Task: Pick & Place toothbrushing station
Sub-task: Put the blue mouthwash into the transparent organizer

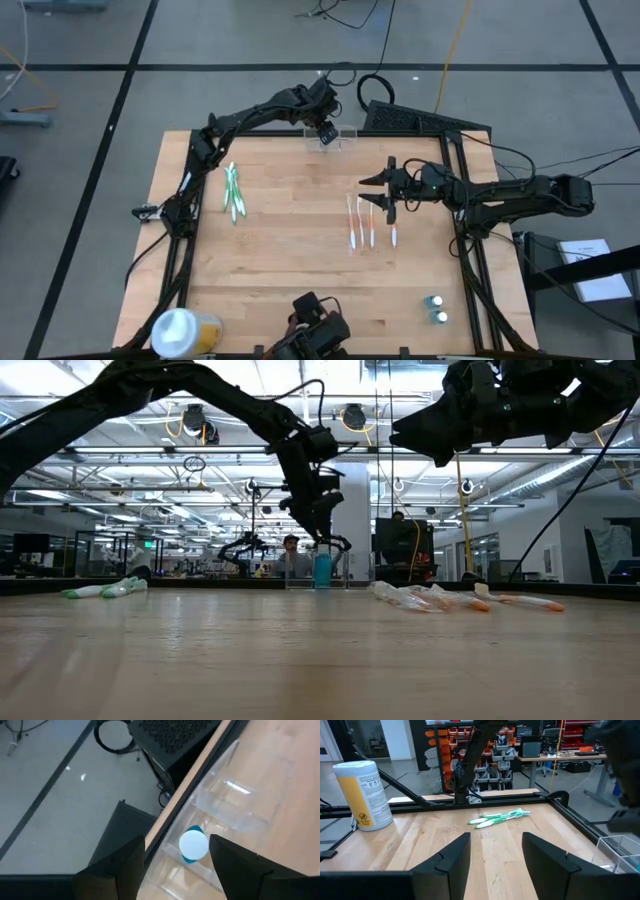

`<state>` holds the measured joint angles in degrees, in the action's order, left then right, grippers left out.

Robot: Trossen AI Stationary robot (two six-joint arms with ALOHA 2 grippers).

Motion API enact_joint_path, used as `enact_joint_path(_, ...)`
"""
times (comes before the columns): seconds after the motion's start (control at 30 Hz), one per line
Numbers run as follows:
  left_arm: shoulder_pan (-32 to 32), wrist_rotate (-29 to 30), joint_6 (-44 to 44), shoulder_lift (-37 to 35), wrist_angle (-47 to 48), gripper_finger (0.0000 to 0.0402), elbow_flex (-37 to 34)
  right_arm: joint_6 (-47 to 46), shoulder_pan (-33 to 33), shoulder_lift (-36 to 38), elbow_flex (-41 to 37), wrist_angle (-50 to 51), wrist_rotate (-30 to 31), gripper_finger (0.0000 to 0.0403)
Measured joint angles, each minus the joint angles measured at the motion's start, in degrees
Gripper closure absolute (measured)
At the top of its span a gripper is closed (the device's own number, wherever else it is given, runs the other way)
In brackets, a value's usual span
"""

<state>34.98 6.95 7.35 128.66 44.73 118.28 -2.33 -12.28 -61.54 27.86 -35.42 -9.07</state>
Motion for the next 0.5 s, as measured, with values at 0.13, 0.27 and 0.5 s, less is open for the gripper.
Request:
enact_joint_path(0.13,-0.5,0.6,0.1,-3.0,0.2,0.0172,0.0,0.0,0.0,0.0,0.0,0.2,-0.1,0.0234)
enact_joint_path(0.27,-1.1,-0.3,0.0,-7.4,1.0,0.0172,0.0,0.0,0.0,0.0,0.0,0.4,-0.1,0.0234)
enact_joint_path(0.5,-2.5,-19.5,1.0,-18.5,3.6,0.0172,-0.1,0.0,0.0,1.5,0.0,2.3,-1.9,0.0234)
